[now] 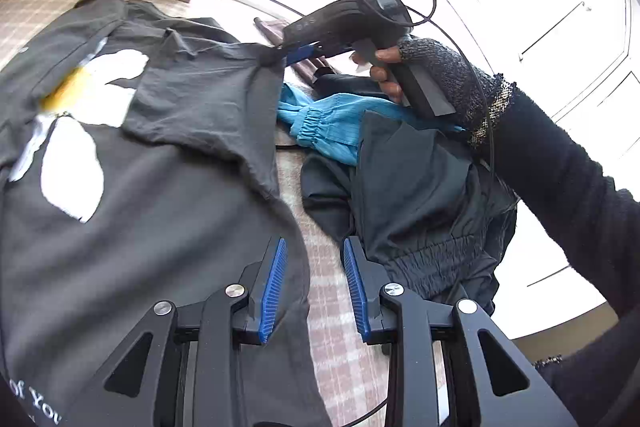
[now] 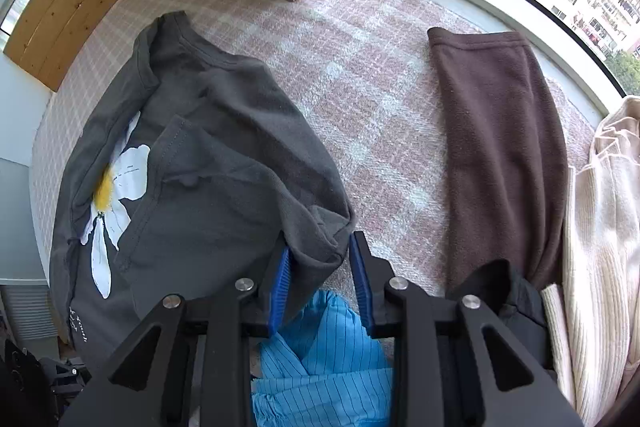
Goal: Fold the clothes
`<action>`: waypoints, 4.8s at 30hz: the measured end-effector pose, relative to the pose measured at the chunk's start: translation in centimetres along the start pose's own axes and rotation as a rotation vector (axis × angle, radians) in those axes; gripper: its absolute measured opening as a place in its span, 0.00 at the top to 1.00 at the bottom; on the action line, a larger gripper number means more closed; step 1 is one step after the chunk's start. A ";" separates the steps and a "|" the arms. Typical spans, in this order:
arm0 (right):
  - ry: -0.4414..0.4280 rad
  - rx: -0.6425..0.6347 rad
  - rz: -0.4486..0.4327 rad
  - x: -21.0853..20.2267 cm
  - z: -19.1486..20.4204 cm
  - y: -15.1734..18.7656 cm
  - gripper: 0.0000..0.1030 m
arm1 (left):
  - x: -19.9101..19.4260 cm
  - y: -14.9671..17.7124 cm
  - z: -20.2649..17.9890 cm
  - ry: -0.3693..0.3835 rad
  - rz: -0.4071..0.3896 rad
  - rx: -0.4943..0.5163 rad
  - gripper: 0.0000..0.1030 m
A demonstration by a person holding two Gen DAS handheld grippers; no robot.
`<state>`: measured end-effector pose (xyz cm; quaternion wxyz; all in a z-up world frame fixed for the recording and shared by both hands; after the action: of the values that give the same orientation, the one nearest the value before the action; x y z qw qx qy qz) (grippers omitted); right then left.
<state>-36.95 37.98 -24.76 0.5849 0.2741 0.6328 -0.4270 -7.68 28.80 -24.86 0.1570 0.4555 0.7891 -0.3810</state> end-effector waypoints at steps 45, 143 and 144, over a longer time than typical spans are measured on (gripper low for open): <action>-0.368 -0.067 -0.070 -8.3 30.6 35.8 0.72 | -24.4 30.9 16.8 -0.337 -0.260 -0.312 0.62; -0.332 0.299 -0.067 -5.6 23.8 40.4 0.97 | -10.2 27.3 -3.9 -0.148 -0.070 0.359 0.50; -0.360 0.319 -0.074 -6.1 23.8 40.2 0.97 | -10.0 27.0 -4.2 -0.145 -0.079 0.361 0.50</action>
<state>10.13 37.90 -26.52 0.6215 0.2589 0.4527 -0.5846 20.68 33.93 -28.49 0.1143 0.4163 0.7119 -0.5539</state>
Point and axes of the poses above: each gripper's, at about its wrist camera, not at the fingertips, and x roughly the way its jaws point, z to its left, y to its underside, the point moved 5 cm from there along x, roughly the way its jaws point, and after that the axes turned 6 degrees about y, right-handed, at the moved point
